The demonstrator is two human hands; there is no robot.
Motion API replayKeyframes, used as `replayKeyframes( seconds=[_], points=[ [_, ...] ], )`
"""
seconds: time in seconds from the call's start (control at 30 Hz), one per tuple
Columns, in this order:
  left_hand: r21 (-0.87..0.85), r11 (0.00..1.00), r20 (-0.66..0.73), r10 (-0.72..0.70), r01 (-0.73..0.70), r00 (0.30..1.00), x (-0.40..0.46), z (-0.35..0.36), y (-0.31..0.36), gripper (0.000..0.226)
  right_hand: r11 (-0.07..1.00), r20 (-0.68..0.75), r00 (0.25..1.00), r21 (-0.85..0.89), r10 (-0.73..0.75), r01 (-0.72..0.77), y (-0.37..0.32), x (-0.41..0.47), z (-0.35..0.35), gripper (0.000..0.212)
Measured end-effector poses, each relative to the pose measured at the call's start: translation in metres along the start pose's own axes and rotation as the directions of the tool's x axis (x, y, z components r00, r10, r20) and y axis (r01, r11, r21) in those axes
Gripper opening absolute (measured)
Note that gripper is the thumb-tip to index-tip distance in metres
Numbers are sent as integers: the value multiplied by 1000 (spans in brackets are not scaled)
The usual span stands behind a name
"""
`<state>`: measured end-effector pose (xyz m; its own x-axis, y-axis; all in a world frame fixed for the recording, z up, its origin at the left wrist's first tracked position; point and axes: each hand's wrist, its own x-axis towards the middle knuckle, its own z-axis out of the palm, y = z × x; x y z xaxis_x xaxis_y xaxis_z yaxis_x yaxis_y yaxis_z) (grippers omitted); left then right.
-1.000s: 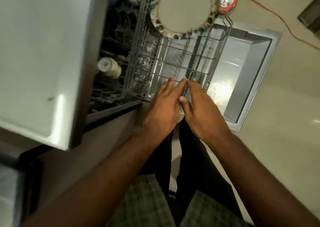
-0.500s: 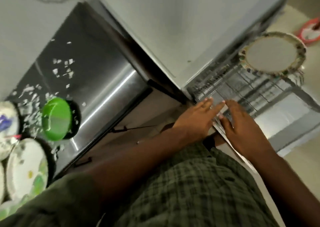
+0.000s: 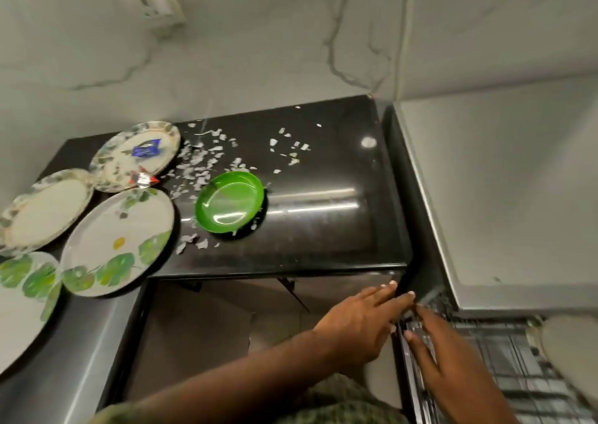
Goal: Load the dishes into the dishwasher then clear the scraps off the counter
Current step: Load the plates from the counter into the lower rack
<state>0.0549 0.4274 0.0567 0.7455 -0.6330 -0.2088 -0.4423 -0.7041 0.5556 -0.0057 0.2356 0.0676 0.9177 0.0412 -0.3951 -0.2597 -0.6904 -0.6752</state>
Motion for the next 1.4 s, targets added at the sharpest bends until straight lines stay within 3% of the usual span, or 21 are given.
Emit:
replayKeyframes(
  seconds=[0.1, 0.27, 0.5, 0.57, 0.67, 0.73, 0.8, 0.87, 0.97, 1.2, 1.3, 1.4],
  points=[
    [-35, 998, -162, -51, 46, 985, -27, -32, -34, 63, 996, -2, 996, 5, -90, 90, -47, 19, 17, 62],
    [-55, 983, -279, -184, 176, 942, -69, -63, -103, 65, 985, 21, 985, -19, -170, 170, -103, 49, 48, 53],
    [-78, 911, -430, -398, 406, 811, -119, -94, -167, 64, 946, 187, 946, -142, -263, 291, -165, 94, 78, 53],
    [-67, 879, -445, -449, 472, 775, -124, -97, -179, 62, 938, 242, 939, -190, -243, 291, -175, 110, 81, 70],
    [-47, 838, -416, -511, 543, 752, -126, -94, -191, 59, 907, 288, 928, -276, -239, 319, -177, 147, 88, 121],
    [-20, 825, -422, -519, 564, 744, -125, -87, -197, 55, 878, 321, 919, -340, -228, 337, -185, 169, 91, 130],
    [-47, 823, -392, -536, 566, 747, -124, -83, -199, 56, 810, 337, 898, -417, -283, 412, -190, 193, 95, 118],
    [-75, 842, -386, -519, 535, 763, -123, -84, -199, 51, 712, 314, 871, -502, -378, 490, -214, 209, 99, 90],
    [-212, 829, -462, -551, 517, 695, -127, -90, -195, 42, 602, 451, 865, -634, -220, 485, -268, 220, 89, 59],
    [-488, 744, -481, -666, 457, 570, -132, -96, -194, 34, 464, 583, 804, -685, -112, 561, -309, 253, 91, 13],
    [-705, 589, -387, -786, 395, 482, -137, -109, -200, 25, 473, 604, 793, -676, -84, 565, -317, 256, 95, 20],
    [-868, 385, -283, -902, 313, 326, -143, -121, -210, 18, 473, 615, 786, -675, -65, 567, -323, 253, 97, 11]
  ],
)
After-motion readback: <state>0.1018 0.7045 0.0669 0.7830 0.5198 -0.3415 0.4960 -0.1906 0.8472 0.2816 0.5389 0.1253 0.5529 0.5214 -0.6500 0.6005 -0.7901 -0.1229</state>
